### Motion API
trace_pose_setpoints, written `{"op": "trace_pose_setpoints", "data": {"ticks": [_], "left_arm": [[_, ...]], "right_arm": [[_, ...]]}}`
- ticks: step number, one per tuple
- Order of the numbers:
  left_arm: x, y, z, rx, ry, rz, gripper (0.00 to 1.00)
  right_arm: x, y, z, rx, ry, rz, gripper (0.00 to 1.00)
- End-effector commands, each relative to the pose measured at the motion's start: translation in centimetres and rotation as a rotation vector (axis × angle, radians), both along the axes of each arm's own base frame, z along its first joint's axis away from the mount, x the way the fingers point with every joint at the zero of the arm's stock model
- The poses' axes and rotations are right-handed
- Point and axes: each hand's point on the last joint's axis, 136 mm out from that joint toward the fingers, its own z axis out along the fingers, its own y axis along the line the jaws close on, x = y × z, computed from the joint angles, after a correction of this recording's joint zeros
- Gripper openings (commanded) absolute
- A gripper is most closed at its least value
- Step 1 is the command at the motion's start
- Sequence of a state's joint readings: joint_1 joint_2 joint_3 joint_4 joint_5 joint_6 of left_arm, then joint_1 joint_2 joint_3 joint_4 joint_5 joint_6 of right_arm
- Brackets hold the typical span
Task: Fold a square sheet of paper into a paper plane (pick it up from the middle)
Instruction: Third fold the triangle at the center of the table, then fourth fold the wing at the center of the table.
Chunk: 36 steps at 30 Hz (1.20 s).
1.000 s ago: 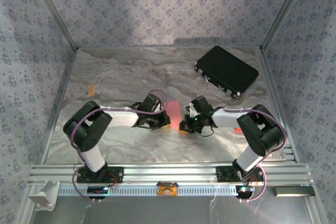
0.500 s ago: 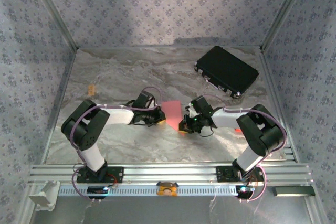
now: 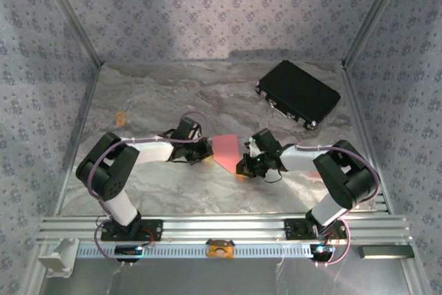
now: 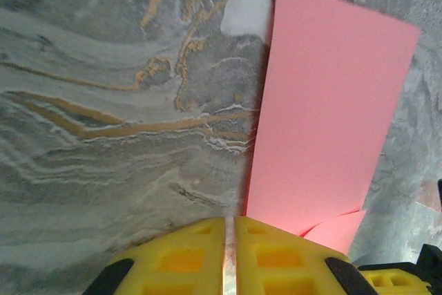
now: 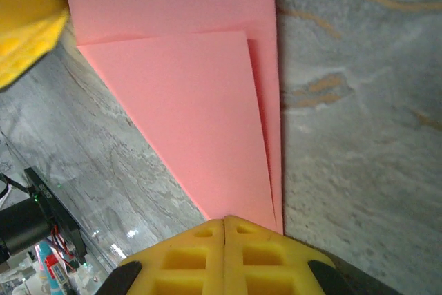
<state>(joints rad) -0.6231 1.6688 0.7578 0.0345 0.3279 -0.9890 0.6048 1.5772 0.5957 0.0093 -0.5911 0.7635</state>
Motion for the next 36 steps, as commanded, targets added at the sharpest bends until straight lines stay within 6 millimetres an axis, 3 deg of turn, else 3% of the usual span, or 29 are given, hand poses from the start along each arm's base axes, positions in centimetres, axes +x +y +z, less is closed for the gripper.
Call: {"op": "trace_pose_setpoints", "data": {"ticks": [1, 4, 6, 9, 13, 16, 18, 24, 33, 36], "left_arm": [[0.0, 1.2, 1.0, 0.022, -0.033, 0.032, 0.12], [0.1, 1.2, 1.8, 0.007, -0.064, 0.037, 0.14], [0.2, 1.0, 2.5, -0.01, -0.089, 0.032, 0.14], [0.3, 1.3, 3.2, 0.003, -0.12, 0.026, 0.18], [0.6, 1.8, 4.2, 0.0, -0.175, 0.047, 0.28], [0.9, 2.1, 5.0, -0.006, -0.215, 0.056, 0.39], [1.0, 2.4, 5.3, 0.002, -0.237, 0.063, 0.46], [1.3, 2.8, 6.5, -0.013, -0.319, 0.07, 0.48], [1.5, 4.1, 5.8, 0.027, -0.315, 0.139, 0.48], [1.2, 3.6, 5.4, 0.005, -0.29, 0.123, 0.49]], "right_arm": [[-1.7, -1.0, -0.6, -0.044, 0.051, 0.001, 0.0], [-1.0, -0.6, 1.1, -0.018, -0.003, -0.006, 0.0], [-0.3, -0.7, 2.7, -0.008, -0.067, -0.004, 0.06], [1.4, -2.4, 4.0, -0.08, -0.178, -0.039, 0.15], [4.0, -5.1, 4.8, -0.151, -0.3, -0.127, 0.25], [5.2, -5.3, 5.3, -0.125, -0.323, -0.151, 0.28], [5.7, -5.0, 5.3, -0.109, -0.347, -0.154, 0.33], [6.3, -4.0, 4.6, -0.088, -0.345, -0.11, 0.35], [6.3, -1.9, 3.5, -0.009, -0.293, -0.03, 0.36], [6.3, -1.9, 3.2, -0.019, -0.291, -0.023, 0.4]]}}
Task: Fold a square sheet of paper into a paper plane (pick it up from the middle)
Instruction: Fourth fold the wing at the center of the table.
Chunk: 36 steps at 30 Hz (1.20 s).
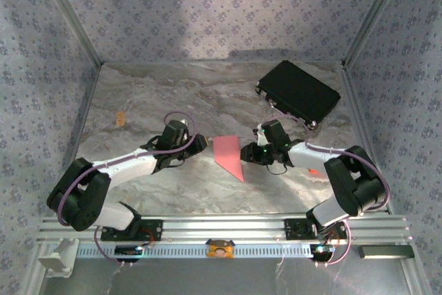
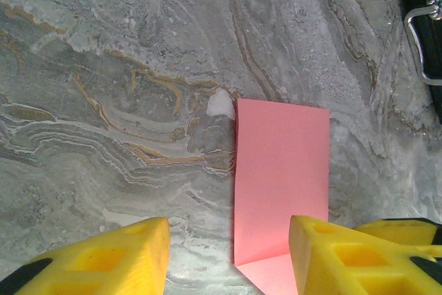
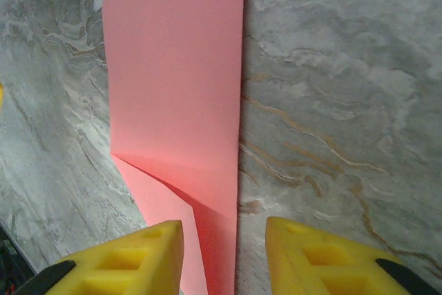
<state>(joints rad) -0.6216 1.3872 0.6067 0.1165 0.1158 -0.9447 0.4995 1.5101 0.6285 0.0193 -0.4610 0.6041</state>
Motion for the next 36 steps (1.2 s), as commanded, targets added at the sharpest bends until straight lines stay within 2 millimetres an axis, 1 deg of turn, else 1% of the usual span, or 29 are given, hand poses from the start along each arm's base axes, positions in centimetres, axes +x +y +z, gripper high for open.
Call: {"op": "trace_pose_setpoints", "data": {"ticks": [1, 9, 14, 19, 23, 30, 36], "left_arm": [[0.0, -0.2, 0.2, -0.03, 0.007, 0.011, 0.49], [-0.2, -1.4, -0.4, -0.069, 0.053, -0.026, 0.53], [-0.2, -2.2, -0.9, -0.088, 0.084, -0.045, 0.54], [-0.3, -3.0, -1.4, -0.114, 0.108, -0.063, 0.54], [-0.1, -3.2, -1.4, -0.119, 0.111, -0.073, 0.54], [-0.3, -3.3, -1.4, -0.112, 0.118, -0.083, 0.54], [-0.3, -3.5, -1.3, -0.114, 0.125, -0.097, 0.54]], "right_arm": [[0.7, 0.8, 0.8, 0.029, -0.029, 0.039, 0.41], [0.6, 1.1, 0.4, 0.029, -0.014, 0.069, 0.42], [0.4, 1.5, 0.2, 0.041, -0.001, 0.095, 0.4], [0.3, 1.9, 0.4, 0.063, 0.002, 0.11, 0.34], [0.2, 1.8, 0.4, 0.06, 0.002, 0.109, 0.28], [0.1, 2.1, 0.3, 0.077, 0.01, 0.122, 0.23], [0.0, 2.0, 0.2, 0.079, 0.01, 0.126, 0.17]]}}
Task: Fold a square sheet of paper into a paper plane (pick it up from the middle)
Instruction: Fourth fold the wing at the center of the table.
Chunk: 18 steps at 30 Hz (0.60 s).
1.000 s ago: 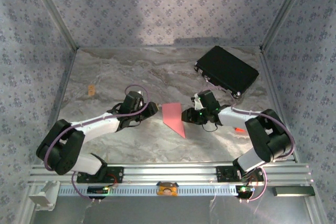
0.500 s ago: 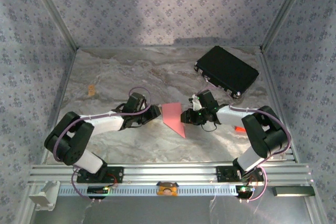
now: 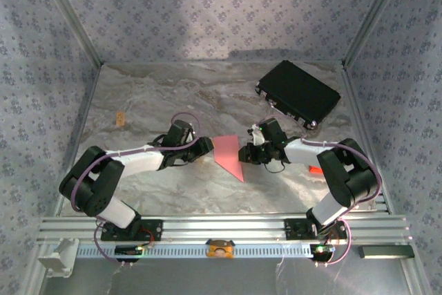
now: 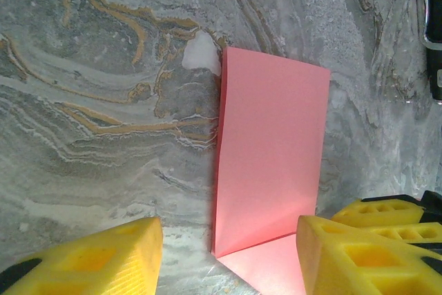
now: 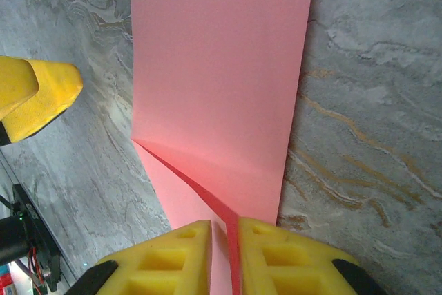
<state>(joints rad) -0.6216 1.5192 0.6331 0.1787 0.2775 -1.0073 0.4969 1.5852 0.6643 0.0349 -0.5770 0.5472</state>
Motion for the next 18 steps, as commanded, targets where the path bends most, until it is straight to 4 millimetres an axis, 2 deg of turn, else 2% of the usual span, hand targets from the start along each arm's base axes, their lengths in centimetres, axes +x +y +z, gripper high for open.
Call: {"op": "trace_pose_setpoints", "data": {"ticks": [1, 10, 18], "left_arm": [[0.6, -1.0, 0.9, -0.024, -0.012, -0.029, 0.54], [1.1, -1.6, 1.1, -0.036, 0.0, -0.055, 0.55], [1.5, -2.2, 1.3, -0.051, 0.011, -0.076, 0.59]], "right_arm": [[0.4, 0.3, 0.5, 0.019, -0.019, 0.02, 0.16], [0.3, 0.2, 1.4, 0.062, -0.046, 0.02, 0.07], [0.4, -0.2, 2.2, 0.111, -0.062, 0.004, 0.05]]}}
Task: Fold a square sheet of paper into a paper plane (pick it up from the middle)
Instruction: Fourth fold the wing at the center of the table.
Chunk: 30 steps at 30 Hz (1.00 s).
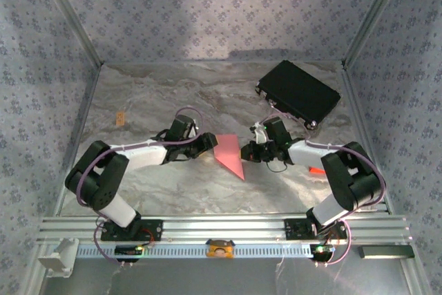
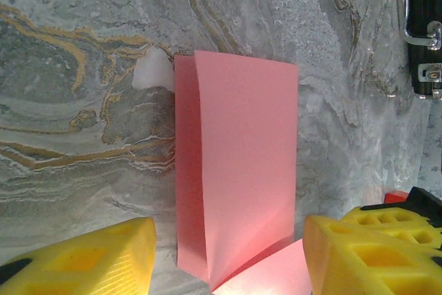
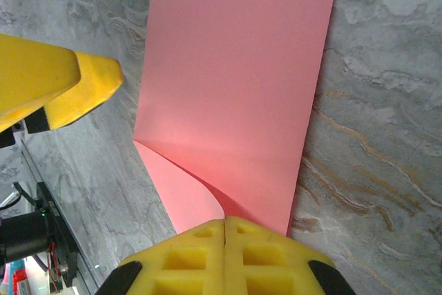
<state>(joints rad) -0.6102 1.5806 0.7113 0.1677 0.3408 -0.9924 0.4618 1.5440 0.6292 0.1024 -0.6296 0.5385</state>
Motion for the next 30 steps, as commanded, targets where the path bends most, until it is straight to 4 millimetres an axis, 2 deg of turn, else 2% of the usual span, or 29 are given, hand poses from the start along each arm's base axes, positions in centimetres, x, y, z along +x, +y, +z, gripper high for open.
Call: {"op": "trace_pose_setpoints", "data": {"ticks": [1, 13, 18, 24, 28, 30], "left_arm": [[0.3, -0.9, 0.5, -0.021, 0.002, -0.036, 0.59], [0.8, -2.2, 0.0, -0.068, 0.025, -0.069, 0.54], [0.9, -2.7, 0.0, -0.089, 0.032, -0.078, 0.43], [1.1, -3.1, -0.1, -0.102, 0.039, -0.08, 0.34], [1.3, -3.2, -0.1, -0.11, 0.04, -0.075, 0.22], [1.4, -3.1, 0.0, -0.112, 0.033, -0.067, 0.15]], "right_arm": [[-0.1, 0.0, 0.7, 0.042, -0.007, 0.001, 0.05], [-0.1, -0.4, 0.4, 0.04, 0.004, -0.014, 0.05], [0.0, -0.6, 0.4, 0.04, 0.002, -0.019, 0.05], [0.0, -0.6, 0.4, 0.042, 0.002, -0.02, 0.06], [0.0, -0.6, 0.5, 0.044, 0.0, -0.023, 0.09], [0.1, -0.7, 0.6, 0.039, -0.005, -0.027, 0.14]]}}
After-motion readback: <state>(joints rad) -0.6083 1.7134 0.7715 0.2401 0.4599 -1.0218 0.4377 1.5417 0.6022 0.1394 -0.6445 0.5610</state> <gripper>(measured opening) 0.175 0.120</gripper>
